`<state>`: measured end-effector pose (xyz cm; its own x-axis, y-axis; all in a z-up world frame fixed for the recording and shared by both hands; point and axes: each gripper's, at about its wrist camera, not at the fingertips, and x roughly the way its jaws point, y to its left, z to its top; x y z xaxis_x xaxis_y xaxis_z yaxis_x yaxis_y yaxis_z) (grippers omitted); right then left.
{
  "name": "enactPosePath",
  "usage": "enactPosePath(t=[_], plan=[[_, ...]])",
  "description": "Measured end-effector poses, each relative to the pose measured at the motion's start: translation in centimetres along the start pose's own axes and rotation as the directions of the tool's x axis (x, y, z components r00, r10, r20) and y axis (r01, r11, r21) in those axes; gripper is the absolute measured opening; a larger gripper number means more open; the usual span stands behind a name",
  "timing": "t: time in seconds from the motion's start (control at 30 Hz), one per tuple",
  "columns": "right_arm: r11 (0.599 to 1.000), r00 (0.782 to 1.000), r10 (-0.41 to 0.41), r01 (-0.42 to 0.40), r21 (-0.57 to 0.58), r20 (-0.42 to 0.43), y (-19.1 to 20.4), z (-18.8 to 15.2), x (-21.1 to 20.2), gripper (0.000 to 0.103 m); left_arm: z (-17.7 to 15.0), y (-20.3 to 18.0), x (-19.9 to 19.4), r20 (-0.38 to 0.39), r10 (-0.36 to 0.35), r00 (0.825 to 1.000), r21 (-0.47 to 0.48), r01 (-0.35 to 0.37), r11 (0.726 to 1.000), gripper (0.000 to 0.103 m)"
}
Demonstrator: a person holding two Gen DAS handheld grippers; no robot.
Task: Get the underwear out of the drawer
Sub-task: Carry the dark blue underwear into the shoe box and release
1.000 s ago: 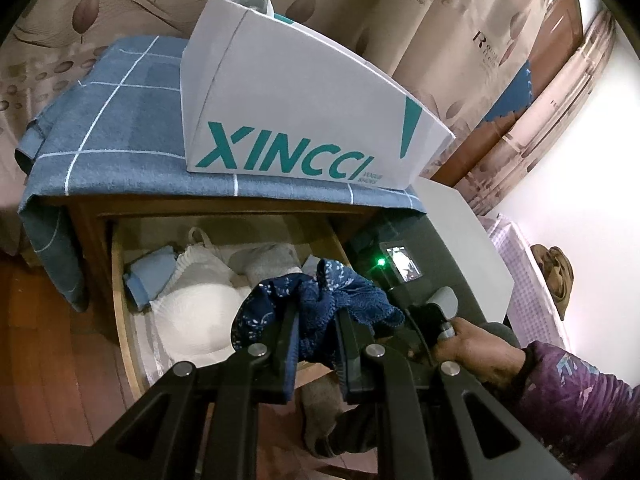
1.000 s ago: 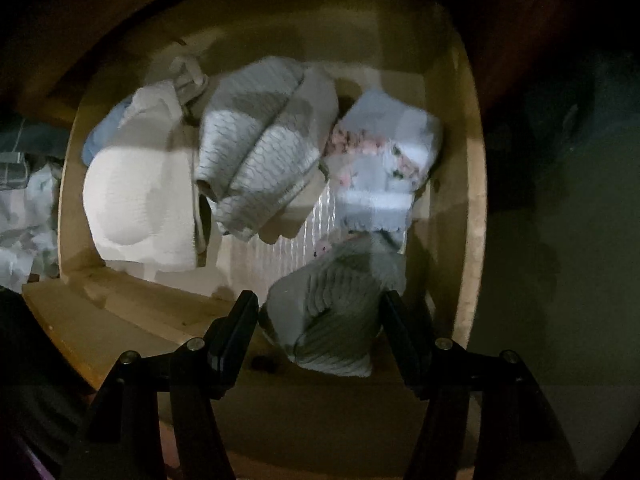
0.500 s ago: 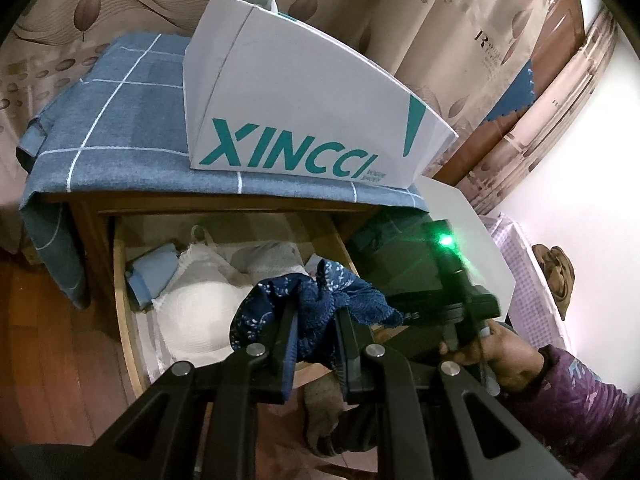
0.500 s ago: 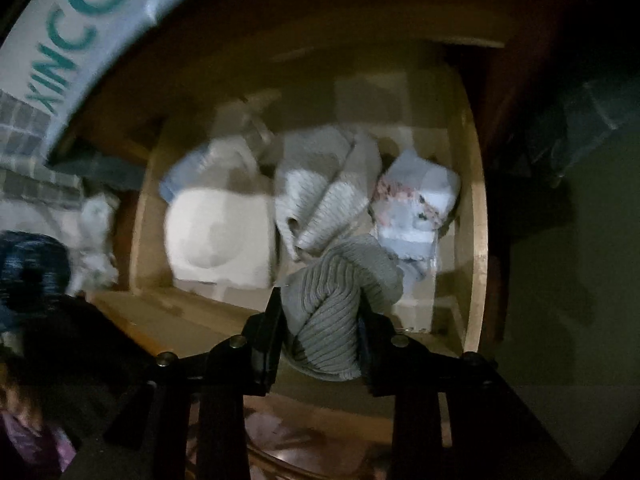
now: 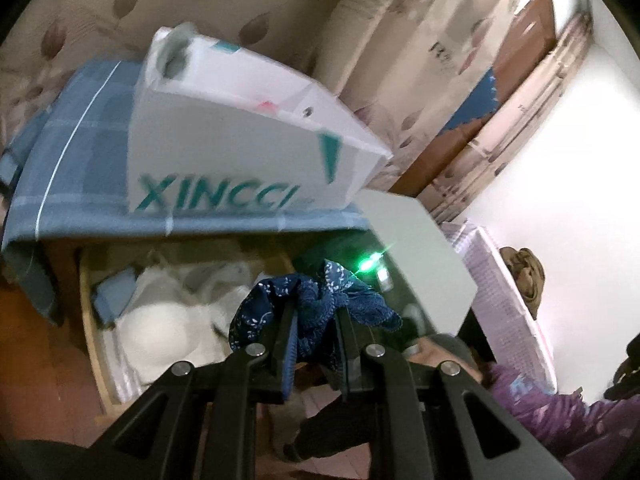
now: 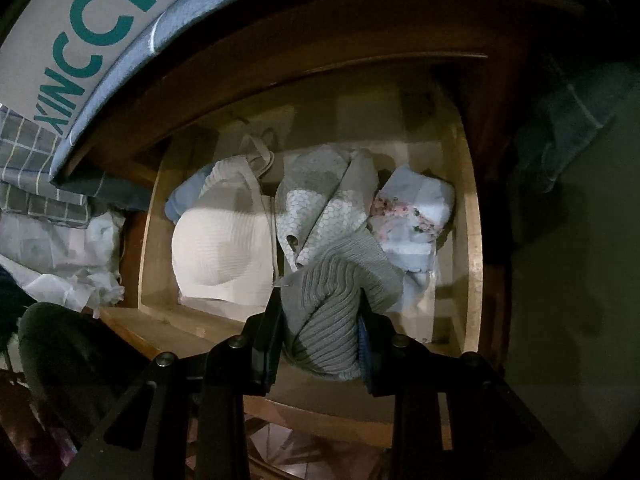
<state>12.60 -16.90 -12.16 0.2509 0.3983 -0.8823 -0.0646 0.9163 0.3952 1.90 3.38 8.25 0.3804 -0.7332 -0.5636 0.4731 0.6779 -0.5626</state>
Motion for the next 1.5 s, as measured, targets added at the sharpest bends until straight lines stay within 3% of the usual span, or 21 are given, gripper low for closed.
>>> enactPosePath(t=[0.37,0.5,0.7,1.0,1.2,1.43,1.5], plan=[[0.999,1.0,0.025,-0.025,0.023,0.01,-0.3,-0.2,-0.2,0.029,10.3,-5.0,-0.4,0.064,-0.047,0.997,0.036,0.045,0.998,0.015],[0.999,0.999,0.034,-0.035,0.029,0.013,-0.4,-0.1,-0.3,0.029,13.9,-5.6,1.2,0.092,-0.009,0.996,0.052,0.004,0.999,0.015],[0.998,0.999,0.046,-0.046,0.034,0.016,-0.5,-0.1,-0.4,0.029,17.7,-4.7,5.5,0.082,0.034,0.996,-0.007,-0.033,0.999,0.015],[0.998,0.999,0.049,-0.049,0.037,0.009,-0.5,-0.2,-0.3,0.029,18.7,-3.6,12.6,-0.008,0.114,0.993,-0.041,-0.114,0.993,0.015],[0.997,0.998,0.06,-0.06,0.043,0.008,-0.7,-0.2,-0.3,0.029,18.1,-3.9,15.5,-0.05,0.189,0.981,-0.018,-0.19,0.982,0.015],[0.997,0.998,0.06,-0.06,0.045,-0.006,-0.6,-0.1,0.0,0.029,17.4,-3.7,16.4,-0.082,0.219,0.972,-0.025,-0.222,0.975,0.025],[0.997,0.998,0.059,-0.059,0.044,-0.005,-0.6,0.0,0.0,0.029,17.4,-3.4,16.2,-0.083,0.211,0.974,-0.046,-0.215,0.975,0.033]])
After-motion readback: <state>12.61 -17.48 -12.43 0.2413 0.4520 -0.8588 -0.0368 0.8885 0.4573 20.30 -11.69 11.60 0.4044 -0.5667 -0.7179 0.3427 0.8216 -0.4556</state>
